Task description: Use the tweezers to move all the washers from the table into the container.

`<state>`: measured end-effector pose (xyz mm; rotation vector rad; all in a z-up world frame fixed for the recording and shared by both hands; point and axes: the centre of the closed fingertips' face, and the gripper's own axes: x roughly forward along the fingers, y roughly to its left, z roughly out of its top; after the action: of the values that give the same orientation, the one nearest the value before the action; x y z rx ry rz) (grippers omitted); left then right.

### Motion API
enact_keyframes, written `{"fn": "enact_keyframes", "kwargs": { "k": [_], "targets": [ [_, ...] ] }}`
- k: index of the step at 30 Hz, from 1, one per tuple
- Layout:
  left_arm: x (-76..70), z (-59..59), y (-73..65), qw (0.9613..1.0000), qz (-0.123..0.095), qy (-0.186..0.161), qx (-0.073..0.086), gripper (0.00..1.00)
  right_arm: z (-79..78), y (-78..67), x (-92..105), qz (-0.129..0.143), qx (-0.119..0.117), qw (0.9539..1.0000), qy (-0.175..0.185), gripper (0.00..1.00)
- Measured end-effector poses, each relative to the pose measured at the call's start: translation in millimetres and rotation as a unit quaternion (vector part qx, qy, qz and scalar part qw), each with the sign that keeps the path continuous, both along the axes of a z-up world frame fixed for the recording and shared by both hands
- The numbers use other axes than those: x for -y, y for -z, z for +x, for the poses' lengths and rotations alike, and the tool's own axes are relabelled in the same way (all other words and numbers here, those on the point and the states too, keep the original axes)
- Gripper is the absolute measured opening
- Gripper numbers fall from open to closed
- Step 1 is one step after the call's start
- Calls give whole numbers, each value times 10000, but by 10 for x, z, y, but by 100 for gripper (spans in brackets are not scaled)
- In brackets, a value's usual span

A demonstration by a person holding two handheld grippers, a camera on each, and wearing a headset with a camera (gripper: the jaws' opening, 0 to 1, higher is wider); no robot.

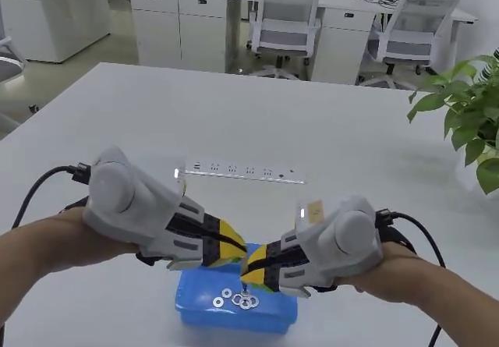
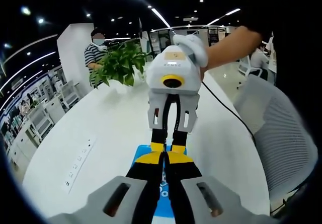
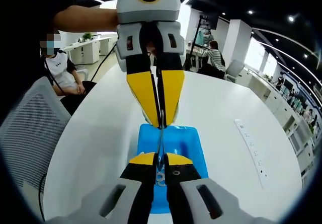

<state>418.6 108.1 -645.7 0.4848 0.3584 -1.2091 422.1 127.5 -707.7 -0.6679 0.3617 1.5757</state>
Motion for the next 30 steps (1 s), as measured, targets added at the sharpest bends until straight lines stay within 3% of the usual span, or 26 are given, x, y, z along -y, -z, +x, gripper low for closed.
{"fn": "enact_keyframes", "kwargs": {
  "k": [5, 14, 30],
  "targets": [
    [-5, -69, -40, 10000, 19, 88, -9, 5, -77, -56, 34, -15, -72, 10000, 65, 7],
    [6, -232, -90, 9997, 78, 213, -50, 5, -221, -125, 81, -114, 0, 9999, 31, 7],
    [-59, -519, 61, 9990, 269, 314, -182, 5, -487, -37, 145, -502, -38, 9987, -71, 6]
  ]
}}
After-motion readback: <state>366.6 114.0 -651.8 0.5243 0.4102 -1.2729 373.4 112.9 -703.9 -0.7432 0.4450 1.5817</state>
